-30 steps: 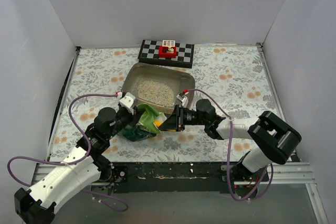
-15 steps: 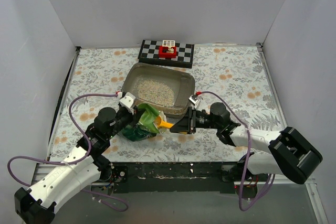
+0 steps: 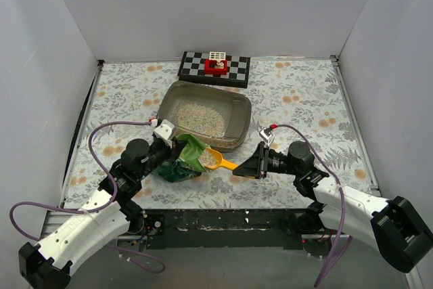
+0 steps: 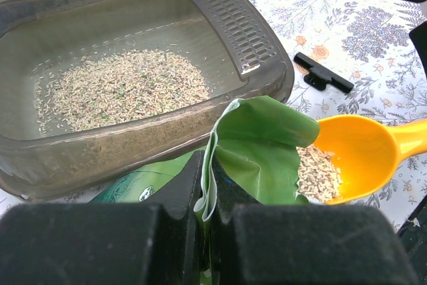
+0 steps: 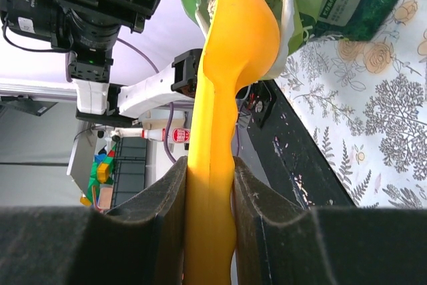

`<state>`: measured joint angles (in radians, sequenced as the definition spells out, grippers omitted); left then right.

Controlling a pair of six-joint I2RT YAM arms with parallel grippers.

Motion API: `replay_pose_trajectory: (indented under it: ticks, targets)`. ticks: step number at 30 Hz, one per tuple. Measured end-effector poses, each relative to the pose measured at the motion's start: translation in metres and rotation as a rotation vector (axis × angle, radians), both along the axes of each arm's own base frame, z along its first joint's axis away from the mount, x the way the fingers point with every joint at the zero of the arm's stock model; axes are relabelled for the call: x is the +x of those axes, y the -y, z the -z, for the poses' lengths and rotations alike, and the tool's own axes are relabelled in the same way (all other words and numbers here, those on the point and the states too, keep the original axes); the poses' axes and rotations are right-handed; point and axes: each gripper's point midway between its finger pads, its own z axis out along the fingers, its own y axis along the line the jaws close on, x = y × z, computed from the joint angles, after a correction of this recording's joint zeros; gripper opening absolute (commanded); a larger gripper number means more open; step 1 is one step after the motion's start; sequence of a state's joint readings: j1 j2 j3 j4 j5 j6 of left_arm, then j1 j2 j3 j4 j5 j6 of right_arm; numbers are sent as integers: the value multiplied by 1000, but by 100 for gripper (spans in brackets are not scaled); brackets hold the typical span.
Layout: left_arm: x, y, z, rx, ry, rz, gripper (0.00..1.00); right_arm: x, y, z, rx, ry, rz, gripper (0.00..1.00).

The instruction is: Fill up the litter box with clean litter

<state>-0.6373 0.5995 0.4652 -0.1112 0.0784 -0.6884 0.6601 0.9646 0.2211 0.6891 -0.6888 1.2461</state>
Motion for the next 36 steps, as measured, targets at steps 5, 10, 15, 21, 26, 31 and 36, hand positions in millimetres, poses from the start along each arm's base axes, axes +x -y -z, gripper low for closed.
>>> replay_pose_trajectory:
  ticks: [5,10,15,21,26,31,36]
  targets:
    - [0,-1,-2,-4,6,-2,0,-7,7,6,-15,-12,5,1]
    - [-5,-4,-9,-28,39,-3,0,-14,13,17,-38,-29,10,1]
    - [-9,-6,-12,-43,59,-1,0,-16,16,22,-53,-41,16,1]
    - [-7,-6,-11,-40,55,-2,0,-18,20,21,-59,-42,32,1]
    - [-5,-9,-11,-37,58,-26,0,-20,23,20,-67,-48,45,1]
    - [0,-17,-15,-42,77,-78,0,-20,25,10,-65,-41,62,1]
    - [3,-24,-19,-48,89,-118,0,-20,29,0,-54,-27,86,1]
